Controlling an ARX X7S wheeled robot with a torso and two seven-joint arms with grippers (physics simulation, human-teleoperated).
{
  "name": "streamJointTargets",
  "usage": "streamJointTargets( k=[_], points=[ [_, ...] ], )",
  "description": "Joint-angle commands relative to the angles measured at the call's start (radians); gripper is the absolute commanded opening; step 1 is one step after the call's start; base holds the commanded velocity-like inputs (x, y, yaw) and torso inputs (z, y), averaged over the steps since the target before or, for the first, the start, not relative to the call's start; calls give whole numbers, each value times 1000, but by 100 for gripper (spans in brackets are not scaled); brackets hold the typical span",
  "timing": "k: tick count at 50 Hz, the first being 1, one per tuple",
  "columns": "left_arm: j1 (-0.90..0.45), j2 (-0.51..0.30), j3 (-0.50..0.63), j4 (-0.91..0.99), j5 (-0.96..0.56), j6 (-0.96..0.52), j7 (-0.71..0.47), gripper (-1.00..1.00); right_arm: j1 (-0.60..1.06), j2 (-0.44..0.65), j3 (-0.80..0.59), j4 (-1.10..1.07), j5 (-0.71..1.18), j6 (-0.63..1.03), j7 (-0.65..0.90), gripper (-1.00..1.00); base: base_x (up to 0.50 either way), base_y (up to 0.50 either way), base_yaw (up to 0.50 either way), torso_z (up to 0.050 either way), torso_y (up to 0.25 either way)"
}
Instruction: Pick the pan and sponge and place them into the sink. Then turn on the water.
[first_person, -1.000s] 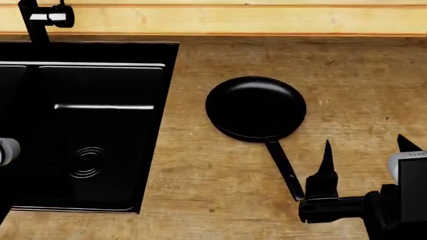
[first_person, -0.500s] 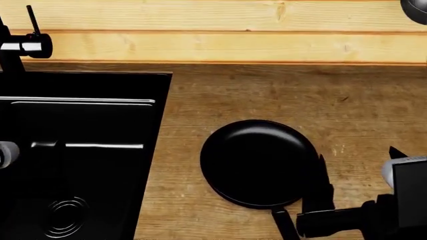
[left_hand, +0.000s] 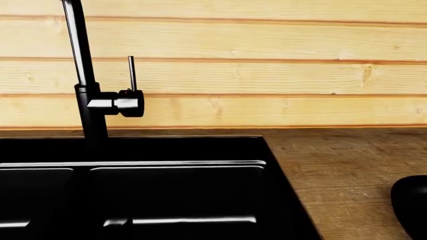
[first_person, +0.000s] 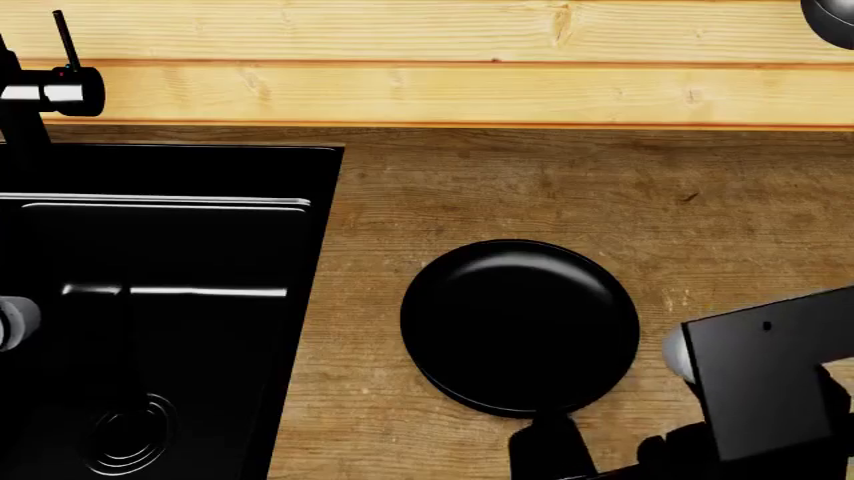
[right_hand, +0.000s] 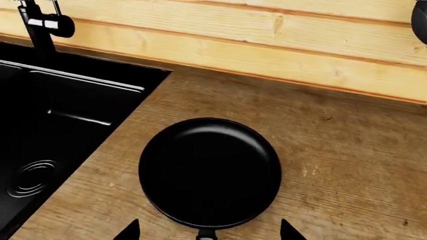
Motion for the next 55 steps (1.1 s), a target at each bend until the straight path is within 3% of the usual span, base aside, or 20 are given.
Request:
streamJointTargets(
  k=[1, 13, 55],
  points=[
    [24, -1, -1, -9, 2, 23, 5, 100, 31, 51, -77, 48, 218, 11, 177, 100, 0, 0, 0, 0, 0],
    [34, 6, 10, -32, 14, 51, 10, 100, 53, 2, -145, 168, 36, 80, 45, 100, 0, 0, 0, 0, 0],
    [53, -3, 14, -57, 14, 81, 15, 100, 106, -31, -357, 407, -321, -4, -312, 100, 0, 0, 0, 0, 0]
  ],
)
